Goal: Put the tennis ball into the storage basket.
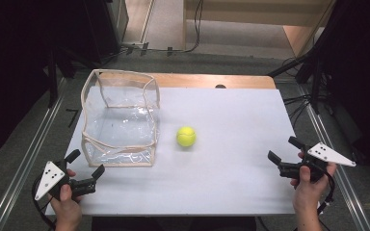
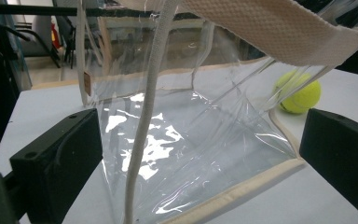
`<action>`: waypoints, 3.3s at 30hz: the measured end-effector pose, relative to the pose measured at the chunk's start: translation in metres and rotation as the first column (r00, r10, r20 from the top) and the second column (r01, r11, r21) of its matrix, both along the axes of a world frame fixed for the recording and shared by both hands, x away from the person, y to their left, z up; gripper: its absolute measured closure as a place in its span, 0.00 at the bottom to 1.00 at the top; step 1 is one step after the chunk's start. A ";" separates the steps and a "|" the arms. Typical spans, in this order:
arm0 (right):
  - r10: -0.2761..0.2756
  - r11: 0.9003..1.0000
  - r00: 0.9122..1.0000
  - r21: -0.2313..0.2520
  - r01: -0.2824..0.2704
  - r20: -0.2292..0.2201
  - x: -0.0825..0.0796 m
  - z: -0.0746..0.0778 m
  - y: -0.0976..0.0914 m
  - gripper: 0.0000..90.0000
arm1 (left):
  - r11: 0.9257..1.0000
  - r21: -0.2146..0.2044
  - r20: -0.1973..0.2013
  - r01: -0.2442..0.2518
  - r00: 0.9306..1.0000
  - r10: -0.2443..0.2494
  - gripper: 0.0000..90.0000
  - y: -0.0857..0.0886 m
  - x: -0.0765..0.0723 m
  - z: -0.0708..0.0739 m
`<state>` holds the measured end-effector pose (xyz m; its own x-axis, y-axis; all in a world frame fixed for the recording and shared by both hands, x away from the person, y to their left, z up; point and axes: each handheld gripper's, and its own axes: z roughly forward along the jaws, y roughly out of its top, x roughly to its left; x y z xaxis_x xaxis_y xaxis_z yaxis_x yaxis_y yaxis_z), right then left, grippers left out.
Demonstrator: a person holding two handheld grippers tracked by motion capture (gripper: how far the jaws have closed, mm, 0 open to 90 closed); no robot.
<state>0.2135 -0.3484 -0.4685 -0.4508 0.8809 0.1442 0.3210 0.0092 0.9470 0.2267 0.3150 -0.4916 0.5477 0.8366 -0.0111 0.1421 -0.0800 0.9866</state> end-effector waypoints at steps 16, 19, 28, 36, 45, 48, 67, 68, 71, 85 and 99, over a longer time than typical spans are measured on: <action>0.052 0.999 0.998 -0.011 -0.053 -0.025 0.018 0.004 0.009 0.00 | 1.000 -0.005 -0.002 -0.003 1.000 0.003 0.00 0.000 0.000 0.000; 0.052 0.998 0.998 -0.020 -0.052 -0.030 0.021 0.005 0.012 0.00 | 1.000 -0.005 0.000 -0.006 1.000 0.006 0.00 0.000 0.000 0.000; 0.079 0.996 0.995 -0.034 -0.081 -0.058 0.029 0.005 0.020 0.00 | 1.000 -0.007 0.002 -0.007 1.000 0.007 0.00 0.000 0.000 0.000; 0.107 0.993 0.992 -0.035 -0.110 -0.070 0.039 0.010 0.024 0.00 | 1.000 -0.004 0.003 -0.008 1.000 0.008 0.00 0.000 -0.001 0.000; 0.122 0.991 0.990 -0.053 -0.126 -0.063 0.048 0.018 0.029 0.00 | 1.000 -0.004 0.003 -0.005 1.000 0.005 0.00 0.000 0.000 0.000; 0.122 0.991 0.990 -0.052 -0.125 -0.069 0.050 0.019 0.031 0.00 | 1.000 -0.003 0.003 -0.004 1.000 0.004 0.00 0.000 -0.001 0.000; 0.159 0.982 0.981 -0.090 -0.169 -0.110 0.068 0.020 0.051 0.00 | 1.000 0.002 0.004 -0.005 1.000 0.005 0.00 0.000 0.000 0.000; 0.159 0.982 0.981 -0.090 -0.169 -0.110 0.068 0.020 0.051 0.00 | 1.000 0.001 0.003 -0.006 1.000 0.006 0.00 0.000 0.000 0.000; 0.166 0.979 0.979 -0.100 -0.178 -0.116 0.071 0.022 0.052 0.00 | 1.000 0.002 0.003 -0.009 1.000 0.009 0.00 -0.001 0.000 0.000; 0.205 0.968 0.970 -0.117 -0.220 -0.134 0.083 0.026 0.062 0.00 | 1.000 0.006 0.003 -0.005 1.000 0.005 0.00 -0.001 0.000 0.000; 0.234 0.956 0.960 -0.143 -0.255 -0.152 0.093 0.028 0.078 0.00 | 1.000 -0.001 0.004 -0.002 1.000 0.002 0.00 -0.001 0.000 0.000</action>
<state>0.3068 -0.2707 -0.4405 -0.6416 0.7625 0.0837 0.4123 0.2507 0.8759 0.2263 0.3142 -0.4917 0.5464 0.8375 -0.0094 0.1380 -0.0790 0.9873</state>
